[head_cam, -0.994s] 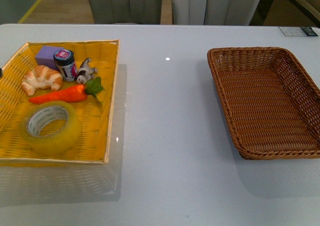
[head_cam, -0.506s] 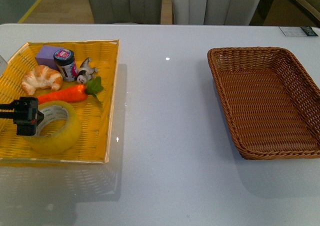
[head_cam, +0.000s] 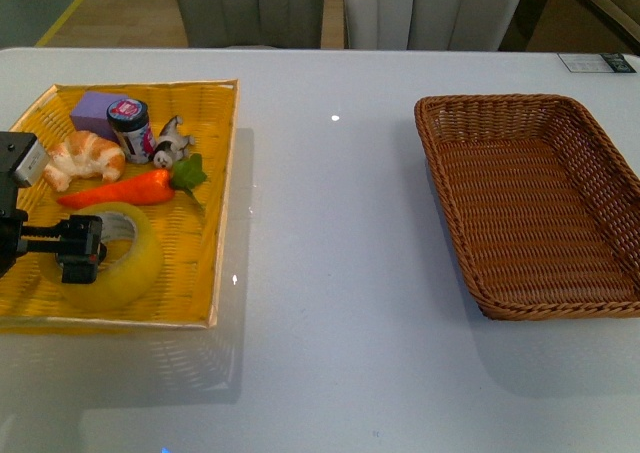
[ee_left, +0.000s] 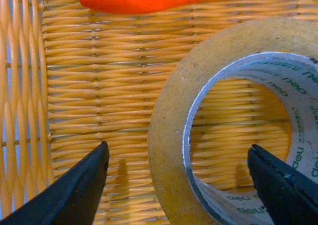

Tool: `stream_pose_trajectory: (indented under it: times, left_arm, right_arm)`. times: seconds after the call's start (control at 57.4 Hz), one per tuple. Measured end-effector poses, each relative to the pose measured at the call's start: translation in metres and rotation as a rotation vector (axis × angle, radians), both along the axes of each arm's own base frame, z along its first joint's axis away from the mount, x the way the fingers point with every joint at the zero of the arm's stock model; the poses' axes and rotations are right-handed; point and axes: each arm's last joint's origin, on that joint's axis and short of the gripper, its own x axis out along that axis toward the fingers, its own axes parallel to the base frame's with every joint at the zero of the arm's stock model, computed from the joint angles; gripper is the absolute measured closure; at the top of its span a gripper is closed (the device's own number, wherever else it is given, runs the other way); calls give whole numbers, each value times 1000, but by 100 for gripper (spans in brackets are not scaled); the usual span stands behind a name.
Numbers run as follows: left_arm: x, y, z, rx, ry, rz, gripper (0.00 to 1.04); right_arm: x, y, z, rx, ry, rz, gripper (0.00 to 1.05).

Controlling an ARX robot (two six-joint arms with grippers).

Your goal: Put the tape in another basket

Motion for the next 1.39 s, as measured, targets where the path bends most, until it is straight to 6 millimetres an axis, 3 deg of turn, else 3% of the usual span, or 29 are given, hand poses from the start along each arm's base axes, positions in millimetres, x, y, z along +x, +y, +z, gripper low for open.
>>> stream_pose_trajectory:
  times: [0.436, 0.61, 0.75, 0.819, 0.872, 0.976, 1.081, 1.395]
  left_arm:
    - [1, 2, 4, -70, 18, 49, 88]
    - [-1, 5, 21, -103, -8, 75, 90]
    - [-2, 6, 57, -166, -79, 93, 90]
    - [-1, 2, 86, -196, -139, 96, 90]
    - [-2, -8, 110, -223, -183, 85, 90]
    - [-4, -29, 133, -259, -214, 46, 90]
    - [-6, -64, 157, -322, -234, -22, 90]
    - [-25, -163, 190, -429, -241, -215, 90]
  right_arm:
    - [0, 0, 0, 0, 0, 0, 9]
    - [0, 0, 0, 0, 0, 0, 9]
    - [0, 0, 0, 0, 0, 0, 9]
    - [0, 0, 0, 0, 0, 0, 9]
    - [0, 0, 0, 0, 0, 0, 9]
    - [0, 0, 0, 0, 0, 0, 9]
    - [0, 0, 0, 0, 0, 0, 9]
    - [0, 0, 0, 0, 0, 0, 9]
